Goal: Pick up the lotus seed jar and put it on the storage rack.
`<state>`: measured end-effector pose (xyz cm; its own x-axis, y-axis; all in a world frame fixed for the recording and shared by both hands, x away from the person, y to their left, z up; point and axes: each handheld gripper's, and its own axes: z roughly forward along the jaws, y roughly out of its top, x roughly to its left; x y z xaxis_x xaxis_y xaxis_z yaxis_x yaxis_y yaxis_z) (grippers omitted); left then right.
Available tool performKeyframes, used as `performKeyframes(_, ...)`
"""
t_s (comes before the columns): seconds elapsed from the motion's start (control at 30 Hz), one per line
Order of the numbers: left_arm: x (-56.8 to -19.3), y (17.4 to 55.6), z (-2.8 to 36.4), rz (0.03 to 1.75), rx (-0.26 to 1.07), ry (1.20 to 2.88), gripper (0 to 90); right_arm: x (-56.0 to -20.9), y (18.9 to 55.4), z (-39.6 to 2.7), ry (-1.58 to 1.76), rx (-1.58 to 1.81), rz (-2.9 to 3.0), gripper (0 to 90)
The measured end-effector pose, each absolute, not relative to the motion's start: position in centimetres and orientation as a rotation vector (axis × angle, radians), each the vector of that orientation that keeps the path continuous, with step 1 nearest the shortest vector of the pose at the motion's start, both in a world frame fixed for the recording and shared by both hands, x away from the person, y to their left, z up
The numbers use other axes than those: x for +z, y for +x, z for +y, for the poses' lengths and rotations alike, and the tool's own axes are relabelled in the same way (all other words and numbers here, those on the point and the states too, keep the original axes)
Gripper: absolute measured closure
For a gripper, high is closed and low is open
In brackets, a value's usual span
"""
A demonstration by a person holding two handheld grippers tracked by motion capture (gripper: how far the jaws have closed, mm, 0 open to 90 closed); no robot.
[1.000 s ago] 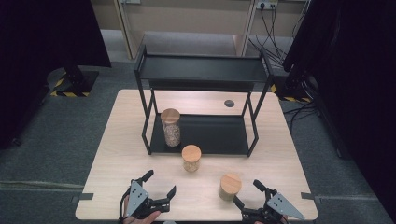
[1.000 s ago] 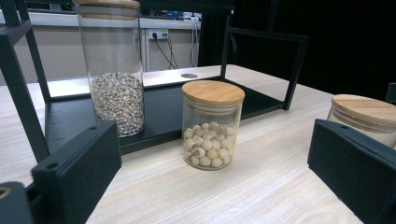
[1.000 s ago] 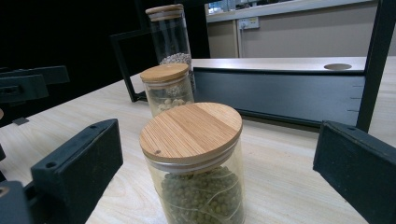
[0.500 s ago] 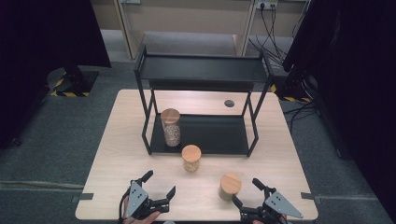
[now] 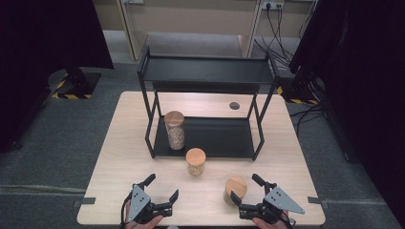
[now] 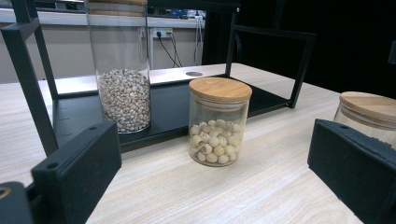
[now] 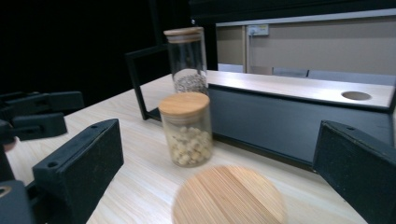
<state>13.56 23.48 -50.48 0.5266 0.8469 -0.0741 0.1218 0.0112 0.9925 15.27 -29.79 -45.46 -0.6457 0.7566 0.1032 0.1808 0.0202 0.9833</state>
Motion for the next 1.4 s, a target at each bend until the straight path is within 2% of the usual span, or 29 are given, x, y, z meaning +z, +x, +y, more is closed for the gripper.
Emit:
performKeyframes(0.9, -50.5, 13.5, 23.6, 0.884, 0.712, 1.466, 2.2, -41.7, 19.0, -20.5, 0.940, 1.587, 1.949, 2.4)
performKeyframes(1.4, -50.5, 13.4, 23.7, 0.881, 0.721, 1.462, 2.2, -41.4, 21.4, -15.6, 1.006, 1.441, 1.968, 3.1)
